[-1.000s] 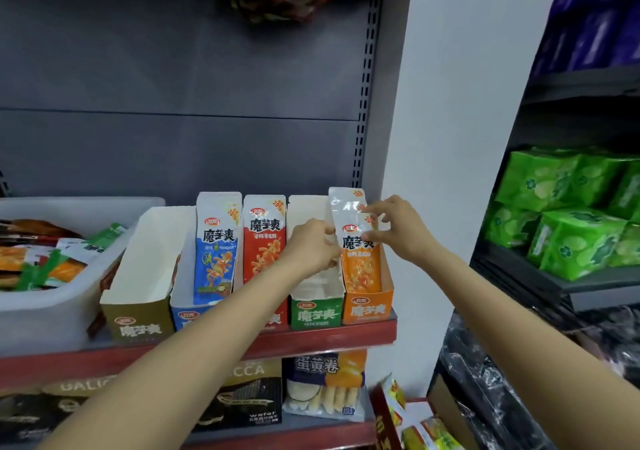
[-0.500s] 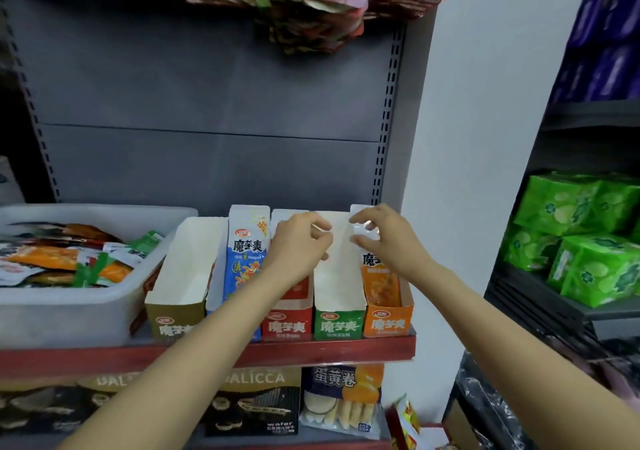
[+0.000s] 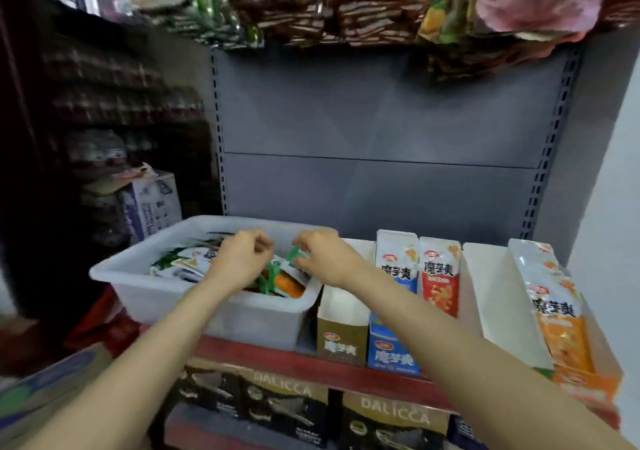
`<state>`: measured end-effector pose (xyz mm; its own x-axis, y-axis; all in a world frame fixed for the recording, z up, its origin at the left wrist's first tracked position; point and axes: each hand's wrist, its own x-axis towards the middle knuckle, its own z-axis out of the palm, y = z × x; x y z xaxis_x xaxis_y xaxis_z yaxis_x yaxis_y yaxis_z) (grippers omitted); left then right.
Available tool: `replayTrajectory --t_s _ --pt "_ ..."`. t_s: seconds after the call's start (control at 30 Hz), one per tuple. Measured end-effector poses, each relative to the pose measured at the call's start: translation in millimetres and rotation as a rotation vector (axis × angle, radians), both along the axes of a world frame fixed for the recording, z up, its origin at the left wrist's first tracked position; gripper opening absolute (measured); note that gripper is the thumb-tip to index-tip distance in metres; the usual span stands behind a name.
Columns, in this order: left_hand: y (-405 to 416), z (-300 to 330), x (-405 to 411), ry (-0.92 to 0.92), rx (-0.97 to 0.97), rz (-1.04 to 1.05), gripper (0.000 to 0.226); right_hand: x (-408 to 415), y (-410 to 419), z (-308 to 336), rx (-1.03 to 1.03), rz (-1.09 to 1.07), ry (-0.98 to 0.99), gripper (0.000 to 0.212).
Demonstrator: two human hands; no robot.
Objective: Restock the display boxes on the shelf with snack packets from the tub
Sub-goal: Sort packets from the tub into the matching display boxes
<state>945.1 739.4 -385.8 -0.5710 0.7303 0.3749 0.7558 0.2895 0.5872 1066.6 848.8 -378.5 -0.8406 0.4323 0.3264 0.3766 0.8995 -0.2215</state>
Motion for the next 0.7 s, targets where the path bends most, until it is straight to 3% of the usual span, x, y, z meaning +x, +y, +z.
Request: replayTrajectory --t_s 0.17,0.3,0.4,0.53,0.63,0.7 --pt "1 -8 -52 0.117 -0.424 -0.04 0.053 -57 -4 -7 0.045 -0.114 -0.375 0.032" --pt "5 -10 -65 0.146 -0.476 -0.05 0.059 -68 -1 -4 0.093 -0.101 -0.392 0.015" --pt "4 -13 -66 0.141 -0.431 -0.035 0.051 -65 6 -4 0.07 -0.099 -0.149 0.02" --pt "1 -13 -56 0.071 -0.098 -0.12 0.046 -43 10 5 -0.01 -0.005 0.325 0.02" --pt "0 -6 -38 0.069 0.045 -0.223 0.044 -19 10 20 -0.202 0.072 0.553 0.017" --pt "1 -2 -26 0.038 0.114 -0.248 0.027 0 10 25 -0.393 0.075 0.691 0.019"
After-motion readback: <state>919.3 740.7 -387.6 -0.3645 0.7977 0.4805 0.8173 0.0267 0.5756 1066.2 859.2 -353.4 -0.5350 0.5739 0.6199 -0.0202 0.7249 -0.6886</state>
